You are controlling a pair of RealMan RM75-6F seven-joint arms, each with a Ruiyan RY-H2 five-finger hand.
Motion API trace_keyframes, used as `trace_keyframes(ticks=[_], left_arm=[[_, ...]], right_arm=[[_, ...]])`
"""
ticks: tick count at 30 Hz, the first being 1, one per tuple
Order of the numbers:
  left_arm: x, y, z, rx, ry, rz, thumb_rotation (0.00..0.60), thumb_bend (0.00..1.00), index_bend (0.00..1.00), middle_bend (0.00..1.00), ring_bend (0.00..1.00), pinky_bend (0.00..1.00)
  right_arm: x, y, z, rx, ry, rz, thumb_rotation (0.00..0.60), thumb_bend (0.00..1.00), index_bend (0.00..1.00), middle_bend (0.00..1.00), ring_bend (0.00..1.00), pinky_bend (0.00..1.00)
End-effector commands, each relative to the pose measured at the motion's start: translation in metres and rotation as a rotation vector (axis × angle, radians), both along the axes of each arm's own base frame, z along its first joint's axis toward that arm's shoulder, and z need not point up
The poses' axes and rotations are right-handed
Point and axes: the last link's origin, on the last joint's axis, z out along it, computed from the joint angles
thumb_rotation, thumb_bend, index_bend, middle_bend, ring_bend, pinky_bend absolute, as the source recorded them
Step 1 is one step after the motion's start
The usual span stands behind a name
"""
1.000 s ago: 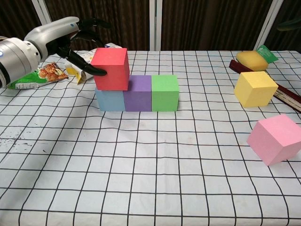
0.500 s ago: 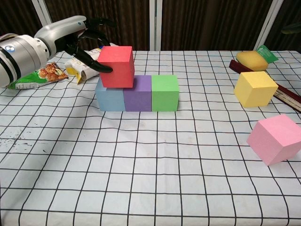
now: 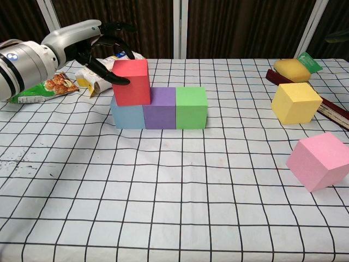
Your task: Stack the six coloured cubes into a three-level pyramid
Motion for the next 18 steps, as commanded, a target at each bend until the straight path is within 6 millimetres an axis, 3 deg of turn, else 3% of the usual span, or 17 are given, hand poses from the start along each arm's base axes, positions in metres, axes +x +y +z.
trace_keyframes(ticks=[1, 5, 9, 13, 18], left_arm=[[-0.002, 0.000, 0.007, 0.016, -0.015, 0.004, 0.600, 0.09, 0.08, 0.28, 0.08, 0.04], [-0.016, -0.009, 0.031, 0.049, 0.014, -0.007, 0.600, 0.06, 0.07, 0.24, 0.05, 0.03], [-0.056, -0.028, 0.067, 0.081, 0.074, 0.033, 0.600, 0.04, 0.06, 0.16, 0.01, 0.03], [-0.111, -0.059, 0.098, 0.150, 0.181, 0.092, 0.600, 0.01, 0.06, 0.14, 0.00, 0.03], [-0.151, -0.094, 0.118, 0.197, 0.251, 0.112, 0.600, 0.00, 0.07, 0.14, 0.00, 0.03]], right_arm=[[0.002, 0.000, -0.001, 0.003, 0.002, 0.006, 0.600, 0.00, 0.00, 0.06, 0.00, 0.00], [0.011, -0.003, -0.003, 0.018, 0.003, 0.026, 0.600, 0.00, 0.00, 0.06, 0.00, 0.00], [0.030, -0.007, -0.012, 0.063, 0.024, 0.076, 0.600, 0.00, 0.00, 0.07, 0.00, 0.00], [0.066, -0.011, -0.031, 0.137, 0.070, 0.164, 0.600, 0.00, 0.00, 0.08, 0.00, 0.00], [0.119, -0.014, -0.058, 0.220, 0.125, 0.286, 0.600, 0.00, 0.00, 0.08, 0.00, 0.00]])
